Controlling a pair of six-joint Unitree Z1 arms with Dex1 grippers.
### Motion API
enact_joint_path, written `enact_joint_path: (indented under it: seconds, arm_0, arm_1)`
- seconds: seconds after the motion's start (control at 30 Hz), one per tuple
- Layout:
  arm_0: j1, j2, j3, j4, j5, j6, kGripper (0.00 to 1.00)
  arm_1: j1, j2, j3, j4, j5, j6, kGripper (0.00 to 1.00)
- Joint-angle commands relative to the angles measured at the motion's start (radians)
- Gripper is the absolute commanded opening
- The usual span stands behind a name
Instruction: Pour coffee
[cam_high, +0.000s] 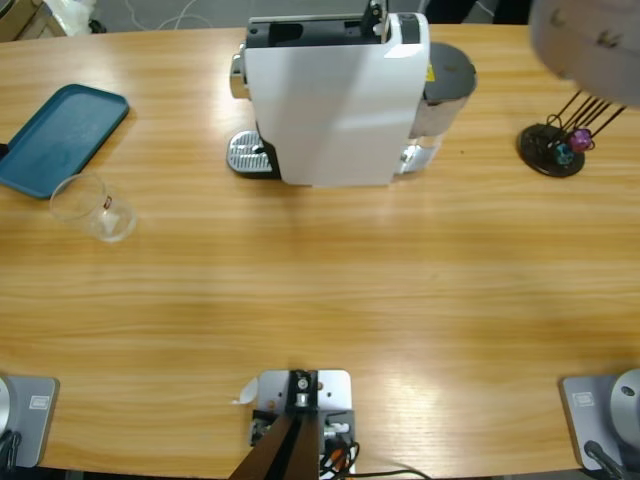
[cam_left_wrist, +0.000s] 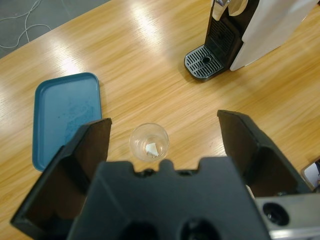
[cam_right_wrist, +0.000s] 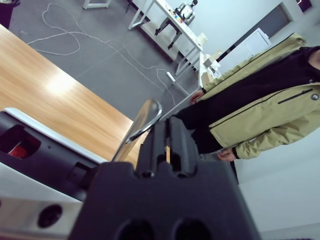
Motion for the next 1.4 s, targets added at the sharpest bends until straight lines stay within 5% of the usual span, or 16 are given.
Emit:
enact_joint_path:
  seconds: [0.03, 1.4]
  arm_0:
    - [-0.01, 0.02, 0.034, -0.01, -0.007, 0.006, 0.913]
    - [-0.03, 0.009, 0.035, -0.01, -0.01, 0.005, 0.914]
  arm_1:
    - [0.031, 0.088, 0.0, -0.006, 0.01, 0.033, 0.0]
    - [0.058, 0.332, -0.14, 0.128, 0.199, 0.221, 0.0]
